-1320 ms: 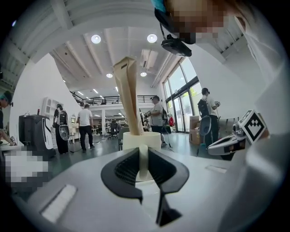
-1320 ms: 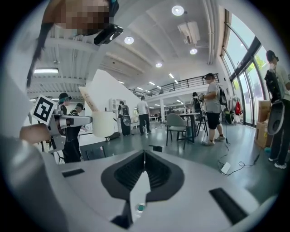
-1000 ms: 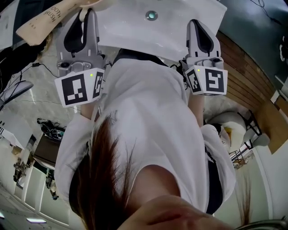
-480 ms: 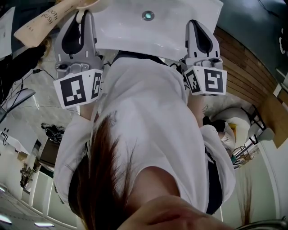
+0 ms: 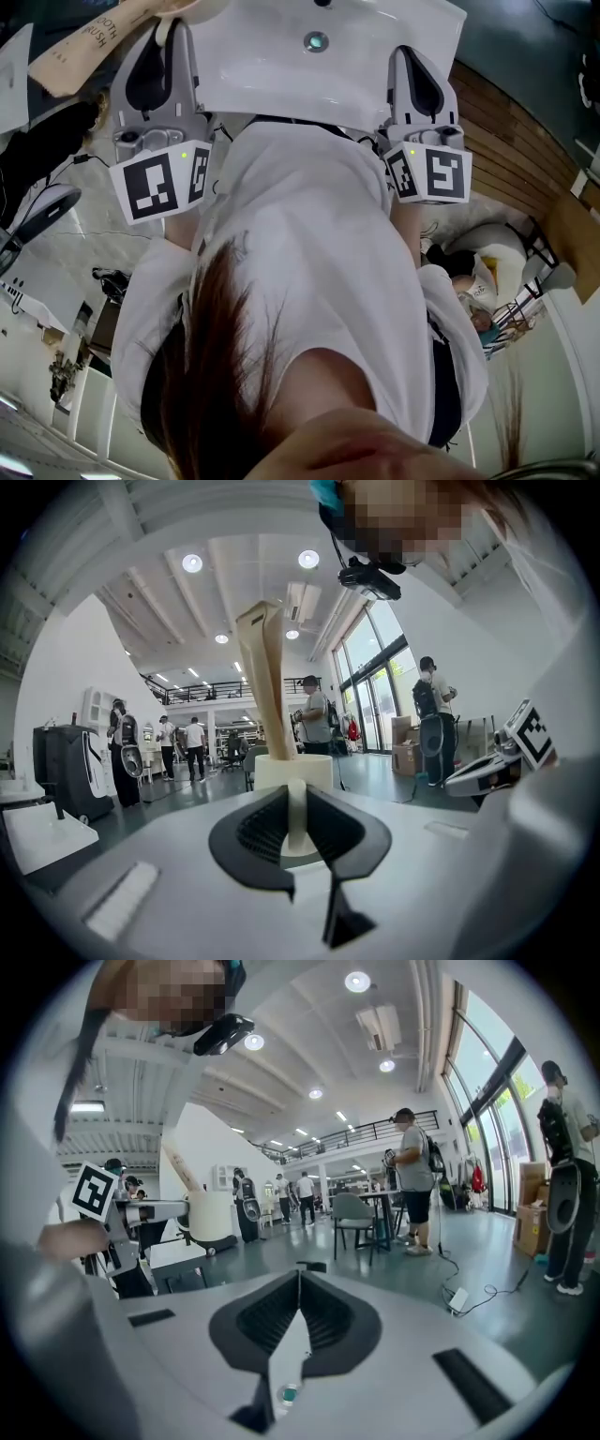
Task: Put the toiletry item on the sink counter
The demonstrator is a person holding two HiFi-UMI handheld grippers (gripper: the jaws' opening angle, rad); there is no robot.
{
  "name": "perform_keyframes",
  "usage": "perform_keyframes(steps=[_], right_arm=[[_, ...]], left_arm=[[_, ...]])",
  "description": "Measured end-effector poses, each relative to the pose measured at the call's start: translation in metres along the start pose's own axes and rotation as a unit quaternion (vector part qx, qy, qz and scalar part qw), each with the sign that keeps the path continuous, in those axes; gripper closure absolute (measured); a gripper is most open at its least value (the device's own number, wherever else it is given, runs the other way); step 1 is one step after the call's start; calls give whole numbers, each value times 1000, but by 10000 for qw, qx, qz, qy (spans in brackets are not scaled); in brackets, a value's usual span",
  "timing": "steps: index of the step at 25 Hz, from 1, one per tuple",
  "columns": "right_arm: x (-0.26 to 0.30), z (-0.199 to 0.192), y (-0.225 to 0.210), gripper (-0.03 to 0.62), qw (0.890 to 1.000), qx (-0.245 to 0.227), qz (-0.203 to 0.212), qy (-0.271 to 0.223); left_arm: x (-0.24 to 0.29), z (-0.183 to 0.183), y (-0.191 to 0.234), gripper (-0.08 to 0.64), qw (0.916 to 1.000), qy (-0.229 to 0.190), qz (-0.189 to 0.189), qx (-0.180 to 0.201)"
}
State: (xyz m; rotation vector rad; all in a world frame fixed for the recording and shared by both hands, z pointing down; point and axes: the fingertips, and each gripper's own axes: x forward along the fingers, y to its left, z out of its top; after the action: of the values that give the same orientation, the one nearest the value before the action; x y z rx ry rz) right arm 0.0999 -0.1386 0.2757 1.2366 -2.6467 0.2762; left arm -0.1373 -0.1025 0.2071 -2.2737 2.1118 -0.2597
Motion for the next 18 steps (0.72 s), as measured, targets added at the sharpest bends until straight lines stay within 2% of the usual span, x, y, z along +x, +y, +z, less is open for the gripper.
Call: perform_keyframes(steps=[18], right_arm=[[18, -6, 10, 581, 9992, -10, -352, 185]], left_arm=[[29, -15, 45, 511, 10000, -67, -19, -43]])
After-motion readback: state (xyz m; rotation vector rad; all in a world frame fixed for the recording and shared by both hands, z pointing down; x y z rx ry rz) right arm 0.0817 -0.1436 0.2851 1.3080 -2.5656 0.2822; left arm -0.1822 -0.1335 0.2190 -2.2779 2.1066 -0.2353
